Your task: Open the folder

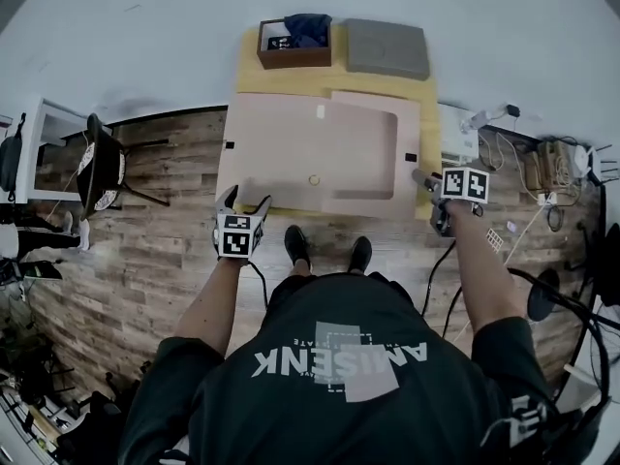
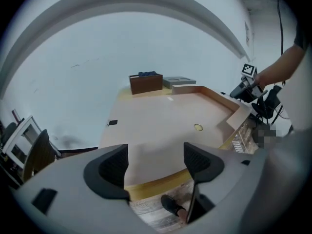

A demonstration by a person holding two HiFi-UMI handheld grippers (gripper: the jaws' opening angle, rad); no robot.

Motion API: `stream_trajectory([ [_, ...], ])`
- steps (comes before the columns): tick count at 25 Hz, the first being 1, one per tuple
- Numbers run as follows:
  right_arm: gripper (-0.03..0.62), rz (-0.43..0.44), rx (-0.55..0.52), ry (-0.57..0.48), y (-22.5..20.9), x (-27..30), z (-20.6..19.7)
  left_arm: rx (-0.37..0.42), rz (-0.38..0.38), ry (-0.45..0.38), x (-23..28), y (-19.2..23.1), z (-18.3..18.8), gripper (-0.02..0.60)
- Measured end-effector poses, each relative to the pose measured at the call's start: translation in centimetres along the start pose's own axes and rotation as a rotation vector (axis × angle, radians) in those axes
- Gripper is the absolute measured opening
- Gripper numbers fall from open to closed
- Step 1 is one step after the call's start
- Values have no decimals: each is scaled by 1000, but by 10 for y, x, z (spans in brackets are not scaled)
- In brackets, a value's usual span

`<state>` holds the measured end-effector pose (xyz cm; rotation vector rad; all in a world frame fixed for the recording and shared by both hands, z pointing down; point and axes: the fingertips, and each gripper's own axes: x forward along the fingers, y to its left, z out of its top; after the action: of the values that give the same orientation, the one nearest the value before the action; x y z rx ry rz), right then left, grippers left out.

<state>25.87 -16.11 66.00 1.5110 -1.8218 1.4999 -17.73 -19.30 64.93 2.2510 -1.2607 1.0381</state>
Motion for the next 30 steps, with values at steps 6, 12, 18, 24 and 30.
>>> stream_trajectory([
  [6,282,65,10,-78,15,-11,14,-99,-135,-144,-14,-21,60,351],
  [12,282,139,-88,-198,55,-50,52,-169,-223,-343,-42,-36,144,177],
  [18,253,240,-211,-349,109,-106,93,-148,-339,-452,-73,-55,204,23],
  [24,223,300,-342,-453,158,-157,113,-94,-427,-566,-114,-85,257,2],
  [30,190,315,-446,-531,193,-193,122,-34,-497,-583,-141,-120,290,0],
])
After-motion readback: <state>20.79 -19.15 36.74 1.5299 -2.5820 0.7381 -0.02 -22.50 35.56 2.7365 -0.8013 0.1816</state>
